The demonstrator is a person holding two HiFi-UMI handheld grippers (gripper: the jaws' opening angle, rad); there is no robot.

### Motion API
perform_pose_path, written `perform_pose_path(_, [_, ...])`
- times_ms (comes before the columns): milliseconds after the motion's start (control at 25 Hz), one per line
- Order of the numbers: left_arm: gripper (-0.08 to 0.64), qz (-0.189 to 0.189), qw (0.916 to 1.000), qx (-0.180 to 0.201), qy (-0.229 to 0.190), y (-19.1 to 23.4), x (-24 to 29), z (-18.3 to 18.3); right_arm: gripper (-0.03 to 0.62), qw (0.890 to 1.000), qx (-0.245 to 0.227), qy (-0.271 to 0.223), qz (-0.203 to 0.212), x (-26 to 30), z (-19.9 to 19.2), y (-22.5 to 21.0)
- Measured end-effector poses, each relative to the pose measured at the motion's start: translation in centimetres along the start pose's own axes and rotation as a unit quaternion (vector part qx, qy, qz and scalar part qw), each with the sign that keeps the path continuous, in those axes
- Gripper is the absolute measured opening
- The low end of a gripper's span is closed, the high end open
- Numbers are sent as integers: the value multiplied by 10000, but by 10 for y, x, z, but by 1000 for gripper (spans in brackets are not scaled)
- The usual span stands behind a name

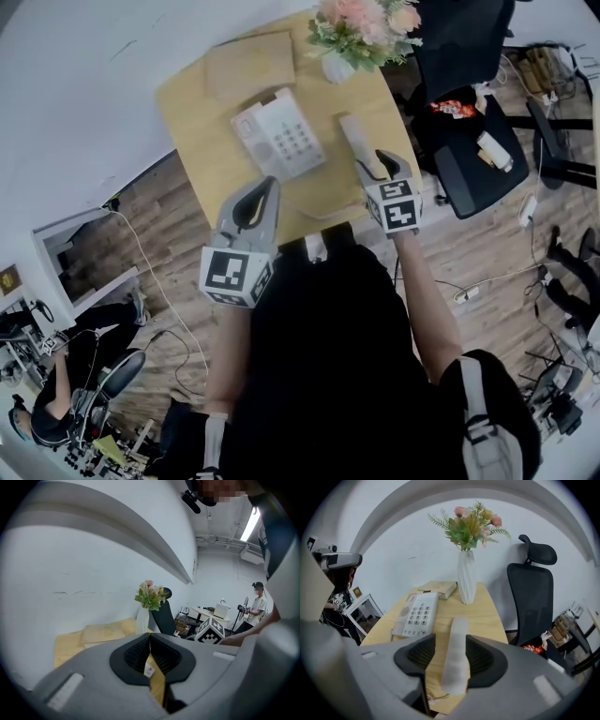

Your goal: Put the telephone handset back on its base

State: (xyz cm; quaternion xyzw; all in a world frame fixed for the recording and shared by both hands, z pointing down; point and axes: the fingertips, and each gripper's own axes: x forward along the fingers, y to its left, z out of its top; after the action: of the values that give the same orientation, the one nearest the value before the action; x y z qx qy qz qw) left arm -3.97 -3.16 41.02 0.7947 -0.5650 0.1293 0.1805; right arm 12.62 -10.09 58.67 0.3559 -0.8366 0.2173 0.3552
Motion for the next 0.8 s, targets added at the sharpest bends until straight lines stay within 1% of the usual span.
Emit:
perform_pose_path(320, [11, -342, 9992, 106, 199, 11, 9, -3, 238, 9989, 188, 282, -312, 20, -13, -3])
perform_pose_path(560, [11, -542, 9980, 137, 287, 13, 13, -8, 239, 9978, 273, 395, -456, 34, -21, -4])
perform_pose_path(800, [11, -635, 9971, 169, 374, 17, 13, -13, 239, 9964, 334, 528, -580, 46, -28, -7])
